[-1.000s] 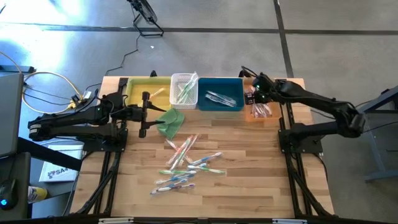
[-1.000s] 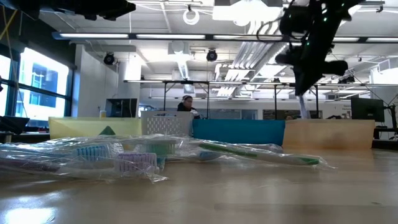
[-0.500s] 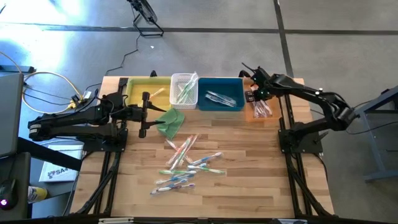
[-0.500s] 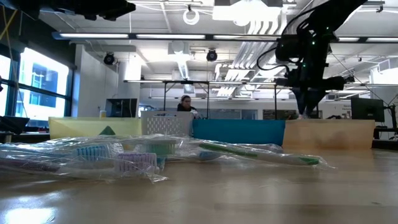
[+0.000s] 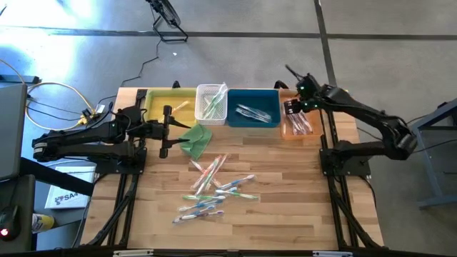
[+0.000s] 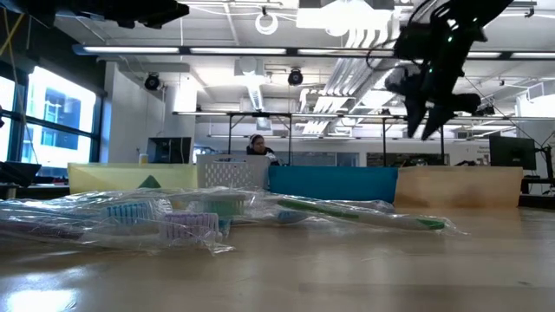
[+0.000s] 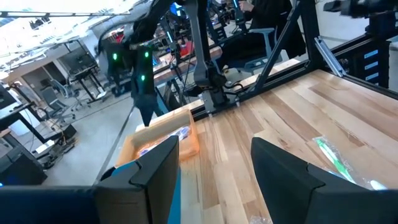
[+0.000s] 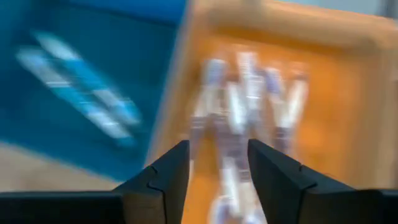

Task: Pick & Place Toothbrushes
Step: Put the blue toothbrush into the blue bin

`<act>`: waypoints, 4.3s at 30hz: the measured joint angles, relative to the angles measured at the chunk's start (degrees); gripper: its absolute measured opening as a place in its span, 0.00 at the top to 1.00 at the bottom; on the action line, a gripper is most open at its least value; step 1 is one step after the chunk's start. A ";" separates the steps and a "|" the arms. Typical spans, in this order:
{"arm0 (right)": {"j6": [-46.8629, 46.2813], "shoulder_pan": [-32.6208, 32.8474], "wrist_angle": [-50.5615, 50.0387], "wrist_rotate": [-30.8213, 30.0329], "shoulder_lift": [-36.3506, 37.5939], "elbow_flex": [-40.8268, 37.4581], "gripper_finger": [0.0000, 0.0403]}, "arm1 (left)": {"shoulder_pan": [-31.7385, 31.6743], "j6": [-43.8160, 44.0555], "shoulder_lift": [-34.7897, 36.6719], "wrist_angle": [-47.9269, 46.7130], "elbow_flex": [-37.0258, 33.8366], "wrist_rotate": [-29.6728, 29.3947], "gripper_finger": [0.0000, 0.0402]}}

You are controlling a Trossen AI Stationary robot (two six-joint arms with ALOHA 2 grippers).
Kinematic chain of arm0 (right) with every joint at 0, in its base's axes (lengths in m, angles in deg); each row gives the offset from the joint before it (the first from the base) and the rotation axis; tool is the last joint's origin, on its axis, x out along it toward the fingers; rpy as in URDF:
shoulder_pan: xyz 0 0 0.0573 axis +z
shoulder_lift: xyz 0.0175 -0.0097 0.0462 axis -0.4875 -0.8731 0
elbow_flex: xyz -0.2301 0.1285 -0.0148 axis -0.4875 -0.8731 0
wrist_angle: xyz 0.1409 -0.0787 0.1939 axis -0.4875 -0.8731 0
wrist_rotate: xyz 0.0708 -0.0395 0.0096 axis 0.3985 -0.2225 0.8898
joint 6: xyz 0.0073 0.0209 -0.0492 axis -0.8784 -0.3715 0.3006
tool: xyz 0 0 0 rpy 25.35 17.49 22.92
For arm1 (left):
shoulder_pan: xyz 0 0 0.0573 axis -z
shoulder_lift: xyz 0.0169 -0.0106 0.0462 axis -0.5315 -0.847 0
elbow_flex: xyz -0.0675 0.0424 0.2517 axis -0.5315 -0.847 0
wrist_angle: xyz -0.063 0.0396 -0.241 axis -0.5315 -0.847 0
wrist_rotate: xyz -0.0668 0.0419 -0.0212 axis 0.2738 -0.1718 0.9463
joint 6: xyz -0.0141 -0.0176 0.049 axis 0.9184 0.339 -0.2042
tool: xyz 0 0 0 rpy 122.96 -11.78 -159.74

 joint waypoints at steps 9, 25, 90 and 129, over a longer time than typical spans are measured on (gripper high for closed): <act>5.52 6.24 10.69 15.83 10.94 0.02 0.82 | 0.00 0.00 0.00 0.00 0.04 0.00 0.51; 13.26 26.20 15.18 0.13 14.16 0.02 0.99 | 0.00 -0.04 0.00 0.02 0.04 0.00 0.51; 30.50 48.23 24.81 6.74 -15.36 10.97 0.99 | 0.00 -2.58 -0.02 1.22 0.04 -0.02 0.51; 27.76 57.44 16.33 7.91 -38.29 16.92 0.59 | 0.00 -2.39 0.00 -2.19 0.04 -0.28 0.51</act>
